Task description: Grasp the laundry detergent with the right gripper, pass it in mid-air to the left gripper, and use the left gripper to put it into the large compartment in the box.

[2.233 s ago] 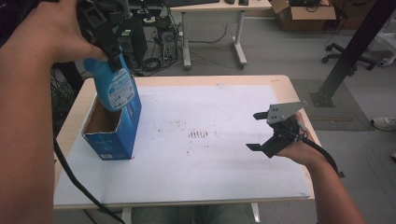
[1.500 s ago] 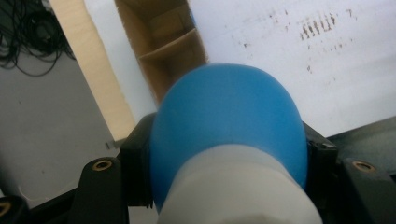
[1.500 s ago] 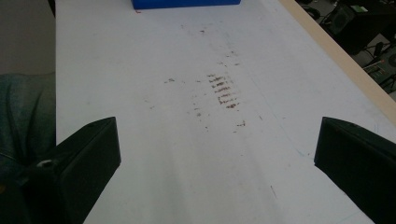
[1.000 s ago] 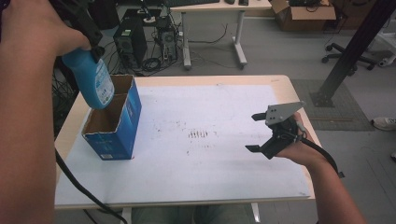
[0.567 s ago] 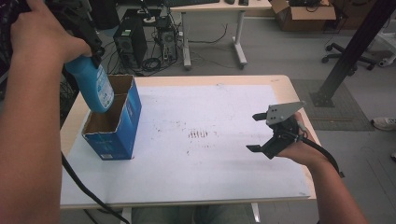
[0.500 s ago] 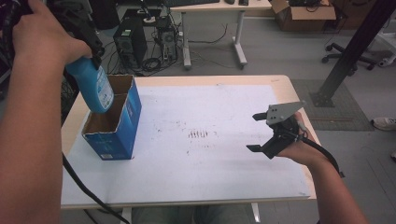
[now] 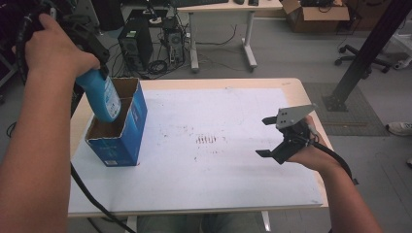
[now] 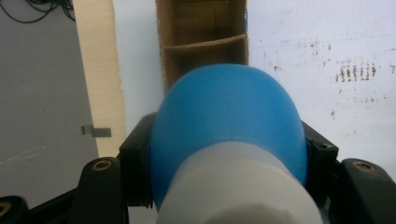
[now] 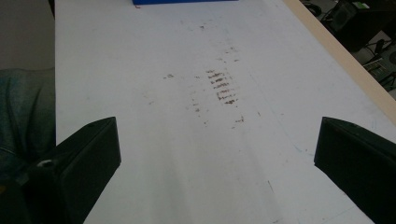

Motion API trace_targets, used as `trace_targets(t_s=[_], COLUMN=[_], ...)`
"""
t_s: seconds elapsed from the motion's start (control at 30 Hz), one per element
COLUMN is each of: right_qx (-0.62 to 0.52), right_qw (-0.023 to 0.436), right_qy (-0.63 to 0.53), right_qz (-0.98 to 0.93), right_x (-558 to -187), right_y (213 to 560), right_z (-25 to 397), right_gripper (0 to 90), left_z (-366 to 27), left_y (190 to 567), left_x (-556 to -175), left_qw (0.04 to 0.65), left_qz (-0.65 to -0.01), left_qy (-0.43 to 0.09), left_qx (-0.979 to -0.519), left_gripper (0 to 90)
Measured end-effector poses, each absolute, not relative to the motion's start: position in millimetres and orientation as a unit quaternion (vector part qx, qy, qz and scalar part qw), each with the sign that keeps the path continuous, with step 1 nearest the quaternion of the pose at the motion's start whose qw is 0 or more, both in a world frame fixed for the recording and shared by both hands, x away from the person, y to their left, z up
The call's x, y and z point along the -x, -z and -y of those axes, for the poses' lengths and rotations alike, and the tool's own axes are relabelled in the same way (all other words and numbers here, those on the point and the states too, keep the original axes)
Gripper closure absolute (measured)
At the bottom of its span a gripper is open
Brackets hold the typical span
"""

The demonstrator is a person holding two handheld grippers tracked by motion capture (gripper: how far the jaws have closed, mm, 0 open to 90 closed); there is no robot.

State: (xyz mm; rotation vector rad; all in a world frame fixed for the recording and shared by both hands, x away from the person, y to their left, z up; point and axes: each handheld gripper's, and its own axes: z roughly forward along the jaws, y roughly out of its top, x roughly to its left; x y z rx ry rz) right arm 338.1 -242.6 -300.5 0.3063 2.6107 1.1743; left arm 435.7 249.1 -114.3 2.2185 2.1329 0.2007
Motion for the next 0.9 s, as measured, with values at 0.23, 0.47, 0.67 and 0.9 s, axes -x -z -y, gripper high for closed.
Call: trace_targets(t_s=[0.23, 0.47, 0.67, 0.9], right_qx=[-0.104, -0.104, -0.104, -0.103], right_qw=[0.13, 0.131, 0.13, 0.13], right_qy=[-0.405, -0.404, -0.404, -0.405], right_qz=[-0.899, -0.899, -0.9, -0.899], right_x=[-338, -338, -339, -339], right_y=[301, 301, 302, 301], right_z=[241, 241, 240, 240], right_gripper=[0.2, 0.3, 0.3, 0.3], left_z=[-252, -253, -252, -250], left_y=[137, 154, 169, 187], left_x=[-438, -440, -441, -443], left_qw=[0.027, 0.025, 0.026, 0.021], left_qz=[-0.69, -0.69, -0.69, -0.69], left_qy=[-0.062, -0.061, -0.055, -0.055], left_qx=[-0.721, -0.72, -0.721, -0.721], left_gripper=[37.7, 37.7, 37.8, 37.7])
